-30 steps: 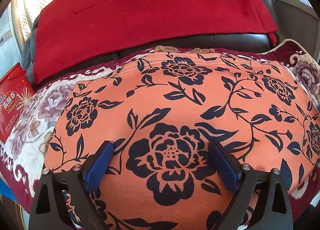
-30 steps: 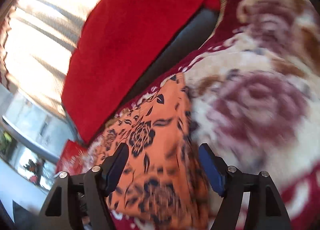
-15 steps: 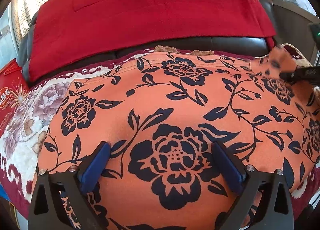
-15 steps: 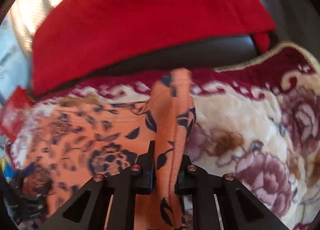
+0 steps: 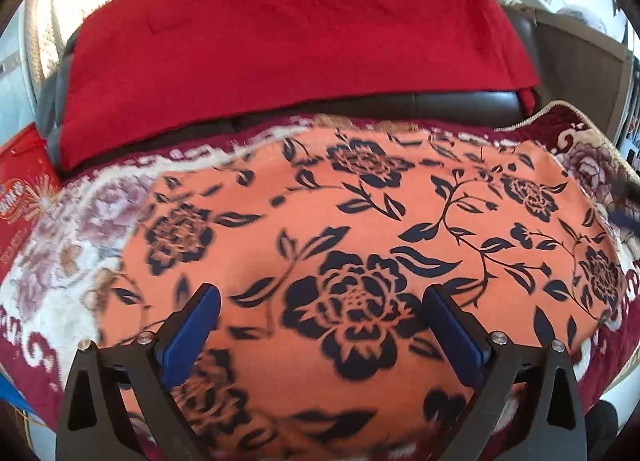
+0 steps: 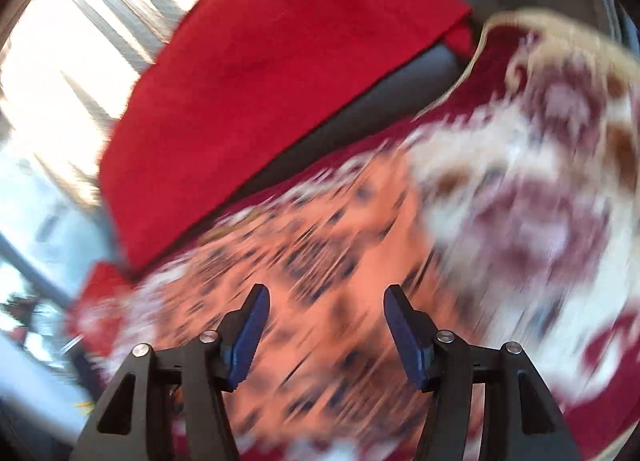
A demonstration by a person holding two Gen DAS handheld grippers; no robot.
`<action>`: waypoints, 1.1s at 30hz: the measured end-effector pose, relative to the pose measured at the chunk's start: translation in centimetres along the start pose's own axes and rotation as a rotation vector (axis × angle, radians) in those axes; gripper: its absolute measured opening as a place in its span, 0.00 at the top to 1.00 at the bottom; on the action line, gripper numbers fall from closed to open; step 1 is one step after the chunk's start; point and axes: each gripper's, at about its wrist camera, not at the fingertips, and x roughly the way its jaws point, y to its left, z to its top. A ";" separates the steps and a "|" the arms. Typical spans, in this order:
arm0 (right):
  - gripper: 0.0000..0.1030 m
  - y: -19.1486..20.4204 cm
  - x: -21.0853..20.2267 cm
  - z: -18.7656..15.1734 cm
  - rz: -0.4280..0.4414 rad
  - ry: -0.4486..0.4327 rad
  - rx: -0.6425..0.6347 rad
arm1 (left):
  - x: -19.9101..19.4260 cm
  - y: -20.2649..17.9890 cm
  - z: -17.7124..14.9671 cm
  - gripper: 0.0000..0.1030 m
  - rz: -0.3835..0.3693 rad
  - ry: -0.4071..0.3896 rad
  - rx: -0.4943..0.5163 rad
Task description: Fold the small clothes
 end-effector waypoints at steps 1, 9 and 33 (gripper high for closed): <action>0.35 -0.2 -0.3 -1.6 0.049 0.017 0.038 | -0.5 0.5 -0.2 0.02 0.005 -0.003 -0.007; 0.35 -3.8 2.2 -7.8 0.164 0.077 0.308 | -1.4 2.7 -0.7 0.02 0.055 0.047 -0.061; 0.36 -3.4 3.9 -3.9 0.017 -0.024 0.269 | 2.3 2.7 -0.5 0.01 0.015 0.112 -0.116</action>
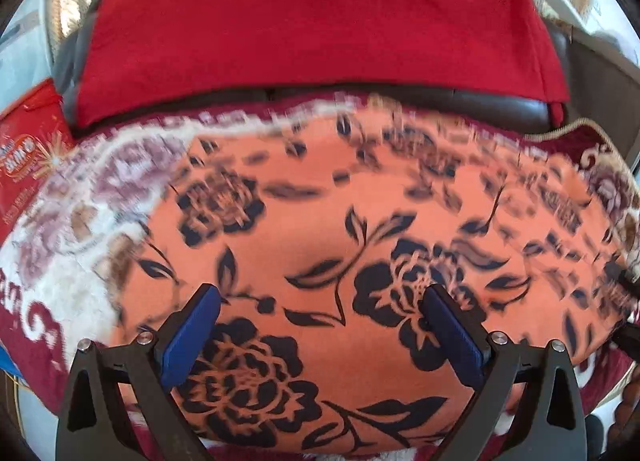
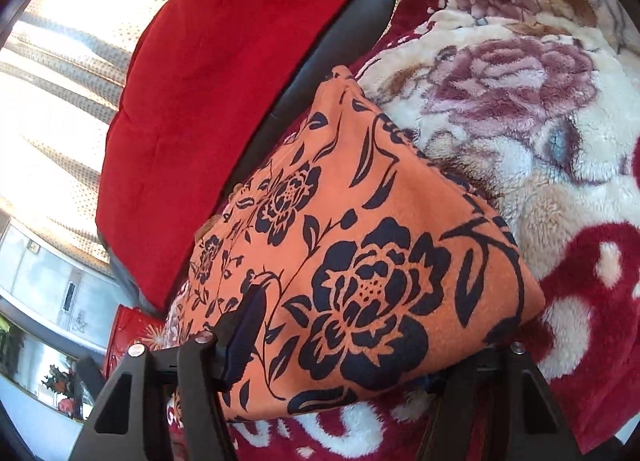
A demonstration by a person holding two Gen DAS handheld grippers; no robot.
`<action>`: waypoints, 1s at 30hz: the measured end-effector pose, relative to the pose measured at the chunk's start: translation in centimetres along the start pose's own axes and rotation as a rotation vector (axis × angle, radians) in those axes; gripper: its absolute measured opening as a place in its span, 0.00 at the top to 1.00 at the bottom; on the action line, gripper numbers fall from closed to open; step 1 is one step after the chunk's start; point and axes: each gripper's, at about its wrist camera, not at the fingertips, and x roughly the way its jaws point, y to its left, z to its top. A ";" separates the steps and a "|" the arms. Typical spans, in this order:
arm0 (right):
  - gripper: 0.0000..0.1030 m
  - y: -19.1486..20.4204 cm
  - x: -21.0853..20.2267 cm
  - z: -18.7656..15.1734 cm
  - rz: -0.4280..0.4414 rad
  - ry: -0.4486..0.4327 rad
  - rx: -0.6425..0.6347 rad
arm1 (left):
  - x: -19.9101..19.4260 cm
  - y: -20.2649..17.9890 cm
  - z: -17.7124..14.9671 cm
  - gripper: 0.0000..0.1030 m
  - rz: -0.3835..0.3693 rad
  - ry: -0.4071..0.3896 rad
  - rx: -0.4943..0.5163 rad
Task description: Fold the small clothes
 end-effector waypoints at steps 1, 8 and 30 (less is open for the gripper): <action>0.36 0.0 0.1 0.1 0.000 -0.002 0.007 | 0.4 0.0 -0.2 0.01 -0.008 0.004 -0.005; 0.36 0.7 0.8 1.1 -0.053 -0.018 -0.016 | -2.4 0.2 0.5 0.02 -0.030 -0.108 -0.018; 0.83 26.8 15.7 -15.3 -0.158 0.288 -0.942 | -5.1 21.8 -3.9 0.06 0.100 -0.331 -0.612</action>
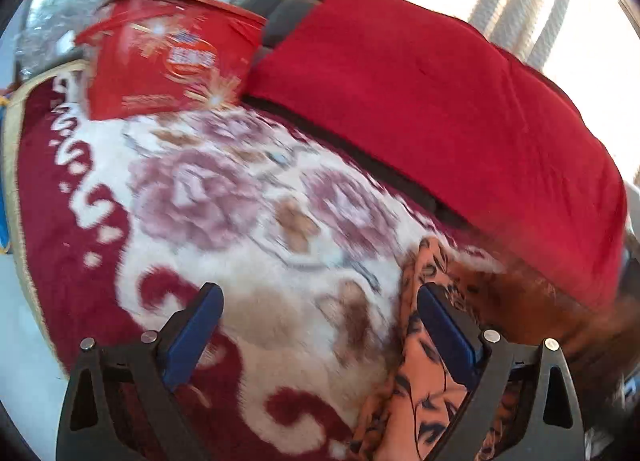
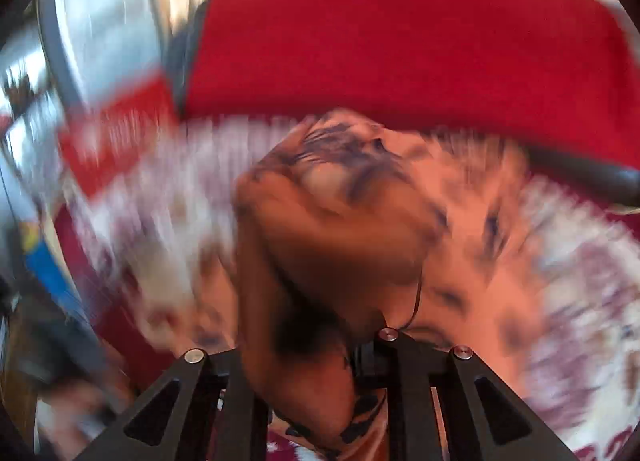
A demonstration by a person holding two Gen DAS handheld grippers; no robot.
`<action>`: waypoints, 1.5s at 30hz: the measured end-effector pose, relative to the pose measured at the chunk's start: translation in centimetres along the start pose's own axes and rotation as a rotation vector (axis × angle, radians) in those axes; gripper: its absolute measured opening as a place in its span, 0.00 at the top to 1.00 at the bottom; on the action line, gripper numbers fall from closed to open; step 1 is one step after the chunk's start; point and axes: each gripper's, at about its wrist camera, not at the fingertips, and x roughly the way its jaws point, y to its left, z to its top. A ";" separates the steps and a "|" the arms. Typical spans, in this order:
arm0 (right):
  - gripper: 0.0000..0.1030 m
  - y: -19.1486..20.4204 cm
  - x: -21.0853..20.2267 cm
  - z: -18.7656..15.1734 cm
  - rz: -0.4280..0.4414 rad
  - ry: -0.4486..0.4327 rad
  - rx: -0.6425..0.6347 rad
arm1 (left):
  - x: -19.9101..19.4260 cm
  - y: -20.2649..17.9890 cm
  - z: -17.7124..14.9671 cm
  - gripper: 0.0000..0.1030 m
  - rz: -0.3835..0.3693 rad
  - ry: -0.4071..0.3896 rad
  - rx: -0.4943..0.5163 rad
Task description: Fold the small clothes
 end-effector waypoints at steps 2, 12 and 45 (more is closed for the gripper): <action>0.83 0.6 0.6 0.2 -0.015 0.001 0.003 | 0.1 0.3 0.2 0.06 -0.015 0.011 -0.014; 0.83 3.7 -4.0 3.5 -0.018 -0.129 -0.044 | -0.2 1.8 0.3 0.06 -0.032 -0.009 -0.092; 0.42 -0.9 -9.2 -8.3 0.139 -0.184 0.126 | -2.3 -3.8 -2.3 0.30 -0.310 0.327 0.066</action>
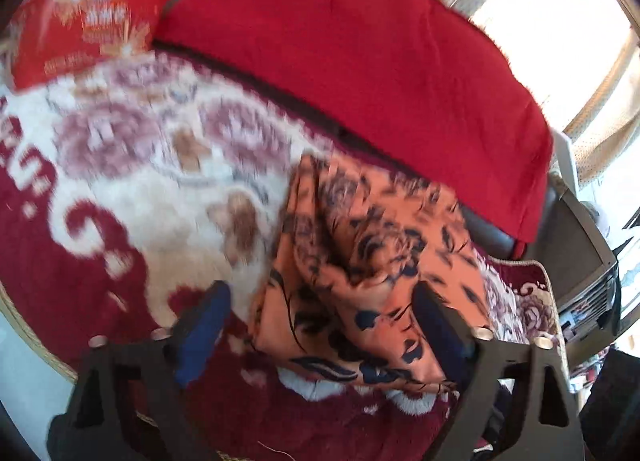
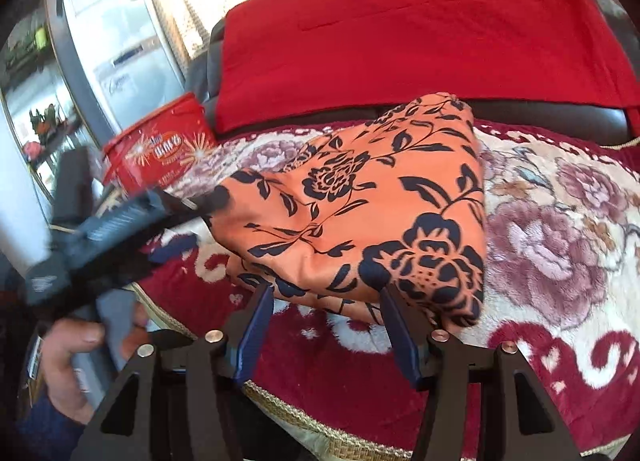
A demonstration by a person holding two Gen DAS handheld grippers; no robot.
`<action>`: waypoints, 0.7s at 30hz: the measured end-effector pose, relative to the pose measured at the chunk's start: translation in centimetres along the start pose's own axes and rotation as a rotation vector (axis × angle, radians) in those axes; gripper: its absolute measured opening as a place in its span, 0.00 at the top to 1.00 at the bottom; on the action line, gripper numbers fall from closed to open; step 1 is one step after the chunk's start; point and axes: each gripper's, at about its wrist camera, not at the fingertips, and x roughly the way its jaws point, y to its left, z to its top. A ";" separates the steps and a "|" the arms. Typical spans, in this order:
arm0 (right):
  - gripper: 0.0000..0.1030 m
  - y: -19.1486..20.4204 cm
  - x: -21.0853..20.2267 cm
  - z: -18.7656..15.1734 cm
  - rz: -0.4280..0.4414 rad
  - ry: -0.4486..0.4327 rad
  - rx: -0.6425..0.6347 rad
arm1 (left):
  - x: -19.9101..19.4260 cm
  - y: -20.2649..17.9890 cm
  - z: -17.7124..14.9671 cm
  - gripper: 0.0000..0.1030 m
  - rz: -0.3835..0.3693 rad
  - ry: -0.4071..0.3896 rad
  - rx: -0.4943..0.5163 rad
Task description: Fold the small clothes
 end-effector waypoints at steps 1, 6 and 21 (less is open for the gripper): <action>0.42 -0.1 -0.3 -0.1 0.004 -0.006 0.005 | 0.9 0.4 0.1 0.41 -0.004 0.043 -0.030; 0.42 -1.6 -1.0 -0.3 0.019 -0.025 0.050 | 0.0 0.4 1.0 0.78 -0.043 0.017 -0.029; 0.39 -3.2 -0.4 1.4 0.111 -0.030 0.133 | 1.7 2.2 -0.7 0.55 0.121 0.077 -0.048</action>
